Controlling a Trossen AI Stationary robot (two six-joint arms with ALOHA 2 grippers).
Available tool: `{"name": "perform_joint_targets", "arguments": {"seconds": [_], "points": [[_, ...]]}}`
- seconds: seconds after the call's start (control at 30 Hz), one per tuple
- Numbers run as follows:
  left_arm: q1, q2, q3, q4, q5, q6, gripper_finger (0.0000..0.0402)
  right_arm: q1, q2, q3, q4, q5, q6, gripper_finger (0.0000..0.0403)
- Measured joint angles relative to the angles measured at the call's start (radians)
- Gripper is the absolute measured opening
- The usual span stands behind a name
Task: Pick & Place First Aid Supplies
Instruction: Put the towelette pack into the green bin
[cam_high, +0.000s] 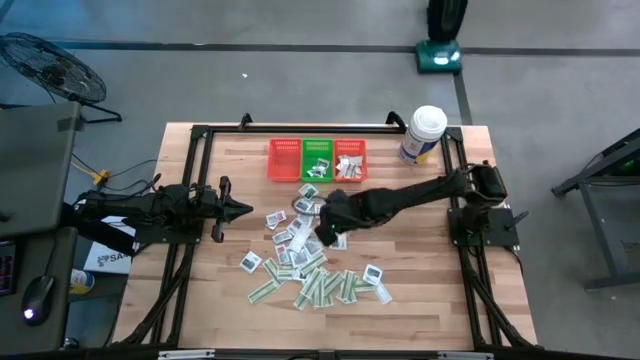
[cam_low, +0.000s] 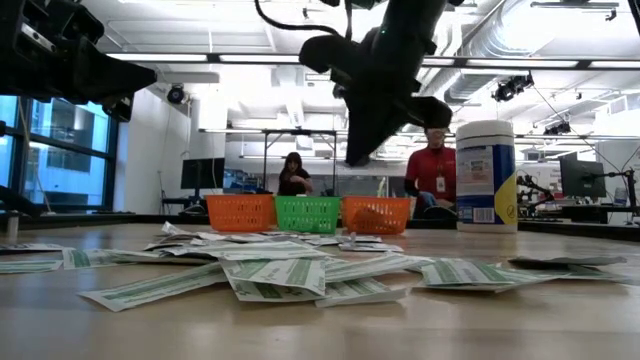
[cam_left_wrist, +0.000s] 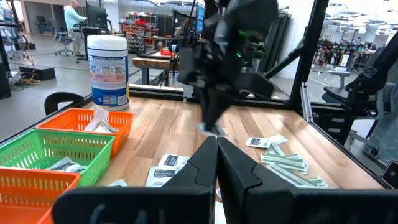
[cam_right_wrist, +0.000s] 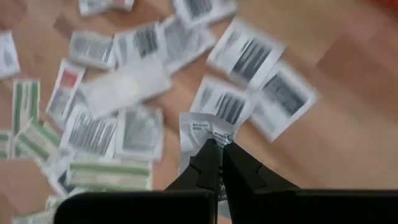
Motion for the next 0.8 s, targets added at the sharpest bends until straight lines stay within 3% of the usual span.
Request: {"name": "perform_joint_targets", "arguments": {"seconds": [0.43, 0.6, 0.8], "points": [[0.0, 0.0, 0.0, 0.0, -0.001, 0.0, 0.0001, -0.222, -0.046, 0.029, 0.155, 0.099, -0.191, 0.0], [0.0, 0.0, 0.0, 0.0, -0.001, 0.0, 0.0001, -0.28, -0.03, 0.029, 0.174, 0.152, -0.156, 0.0], [0.0, 0.0, 0.0, 0.0, -0.001, 0.0, 0.0001, -0.333, 0.045, 0.028, 0.227, 0.124, -0.058, 0.0]]}}
